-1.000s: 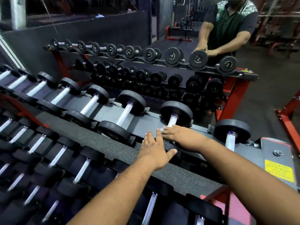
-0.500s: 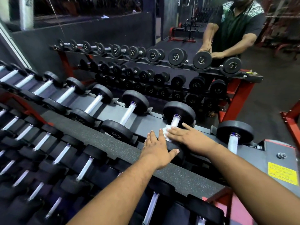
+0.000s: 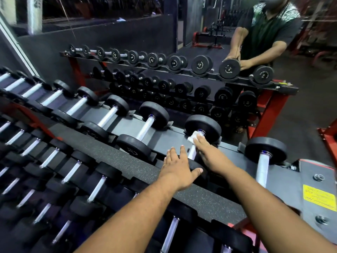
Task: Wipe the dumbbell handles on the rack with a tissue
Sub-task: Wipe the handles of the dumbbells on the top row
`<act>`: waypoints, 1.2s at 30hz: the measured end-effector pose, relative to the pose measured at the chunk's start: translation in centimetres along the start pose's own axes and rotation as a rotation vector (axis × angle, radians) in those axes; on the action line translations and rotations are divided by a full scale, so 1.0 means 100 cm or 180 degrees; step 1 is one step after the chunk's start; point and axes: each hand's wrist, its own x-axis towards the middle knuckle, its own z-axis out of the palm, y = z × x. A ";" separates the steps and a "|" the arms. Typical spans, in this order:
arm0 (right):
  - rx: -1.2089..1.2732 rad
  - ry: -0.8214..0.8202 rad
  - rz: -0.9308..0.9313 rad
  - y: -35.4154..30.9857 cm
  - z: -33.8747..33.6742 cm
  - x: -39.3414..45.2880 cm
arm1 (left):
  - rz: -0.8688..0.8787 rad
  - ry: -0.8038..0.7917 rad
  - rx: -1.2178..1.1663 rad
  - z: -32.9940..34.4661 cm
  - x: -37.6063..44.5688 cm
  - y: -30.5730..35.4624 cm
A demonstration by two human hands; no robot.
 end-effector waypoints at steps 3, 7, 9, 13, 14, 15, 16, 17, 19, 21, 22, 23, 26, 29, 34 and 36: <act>0.1153 0.0218 0.0687 -0.016 0.010 0.003 | 0.0011 0.0010 -0.0008 0.000 0.000 -0.001; 0.3033 0.0149 0.1133 -0.006 0.028 -0.015 | 0.0010 -0.0013 -0.0036 0.000 0.002 -0.003; 0.3637 0.0256 0.1097 -0.014 0.021 -0.014 | 0.0014 -0.0025 -0.0045 0.000 0.003 -0.003; 0.4316 0.0798 0.1577 -0.032 0.005 0.011 | 0.0010 -0.0015 -0.0034 0.000 0.000 -0.001; 0.4322 0.0832 0.1712 -0.034 0.003 0.015 | 0.0008 -0.0005 -0.0033 0.000 0.000 -0.001; 0.4188 0.0807 0.1772 -0.034 0.002 0.016 | 0.0012 -0.0001 -0.0035 0.000 0.000 -0.001; 0.3985 0.0695 0.1807 -0.035 0.003 0.013 | 0.0016 -0.0006 -0.0034 0.000 -0.001 -0.001; 0.3800 0.0517 0.1759 -0.036 0.005 0.008 | 0.0017 -0.0003 -0.0036 0.000 -0.001 -0.002; 0.3500 0.0142 0.1763 -0.035 0.011 -0.003 | 0.0020 0.0007 -0.0038 0.000 0.001 -0.003; 0.3185 -0.0021 0.1868 -0.028 0.014 -0.012 | 0.0034 0.0001 -0.0042 0.000 0.003 -0.004; 0.2987 0.0037 0.1880 -0.023 0.013 -0.014 | 0.0034 0.0000 -0.0049 0.001 0.002 -0.004; 0.2784 0.0196 0.1834 -0.019 0.010 -0.013 | 0.0035 0.0008 -0.0058 0.001 0.003 -0.004; 0.1886 0.1108 0.1312 -0.014 -0.003 -0.003 | 0.0044 0.0018 -0.0064 0.001 0.002 -0.003; -0.0230 0.1026 0.0562 -0.018 -0.013 0.008 | 0.0038 0.0022 -0.0063 0.001 0.000 -0.001; -0.1451 -0.0468 -0.0633 -0.004 -0.019 0.001 | 0.0021 0.0019 -0.0064 0.001 0.002 -0.003; -0.1452 -0.0859 -0.1019 0.001 -0.023 -0.008 | 0.0023 0.0046 -0.0065 0.003 0.003 -0.003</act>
